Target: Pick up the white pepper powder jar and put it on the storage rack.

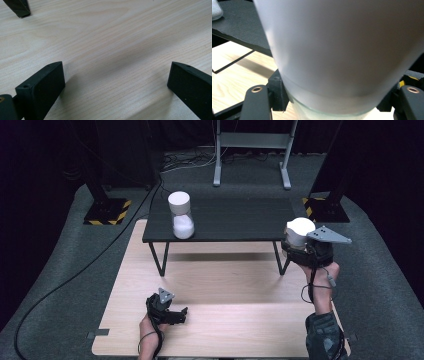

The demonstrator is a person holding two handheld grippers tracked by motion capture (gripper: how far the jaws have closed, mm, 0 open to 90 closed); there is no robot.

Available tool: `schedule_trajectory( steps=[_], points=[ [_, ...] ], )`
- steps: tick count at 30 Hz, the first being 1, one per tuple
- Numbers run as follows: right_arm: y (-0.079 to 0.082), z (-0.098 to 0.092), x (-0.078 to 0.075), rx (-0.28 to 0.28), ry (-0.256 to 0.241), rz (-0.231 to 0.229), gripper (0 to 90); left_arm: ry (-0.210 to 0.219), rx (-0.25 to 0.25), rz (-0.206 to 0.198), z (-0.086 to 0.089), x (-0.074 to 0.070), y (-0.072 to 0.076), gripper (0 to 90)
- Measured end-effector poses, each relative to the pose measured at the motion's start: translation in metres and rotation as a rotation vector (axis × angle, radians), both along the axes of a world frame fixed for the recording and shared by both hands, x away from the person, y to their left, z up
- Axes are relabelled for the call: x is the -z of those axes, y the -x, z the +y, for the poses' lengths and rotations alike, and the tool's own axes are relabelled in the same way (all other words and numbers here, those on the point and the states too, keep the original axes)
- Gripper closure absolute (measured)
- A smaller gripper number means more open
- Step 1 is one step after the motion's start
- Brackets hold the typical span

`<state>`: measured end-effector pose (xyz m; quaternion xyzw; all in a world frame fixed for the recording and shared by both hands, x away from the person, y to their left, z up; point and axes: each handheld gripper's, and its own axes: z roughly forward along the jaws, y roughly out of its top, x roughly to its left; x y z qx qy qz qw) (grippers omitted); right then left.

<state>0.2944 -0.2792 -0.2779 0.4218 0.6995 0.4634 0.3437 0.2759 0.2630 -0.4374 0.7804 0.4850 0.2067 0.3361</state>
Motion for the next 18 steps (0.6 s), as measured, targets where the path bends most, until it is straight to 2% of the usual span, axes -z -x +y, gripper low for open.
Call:
schedule_trajectory(
  steps=[18],
  points=[
    [-0.007,0.005,-0.016,-0.021,0.002,-0.008,30.1,0.000,0.000,0.000,0.000,0.000,0.000,1.0]
  ],
)
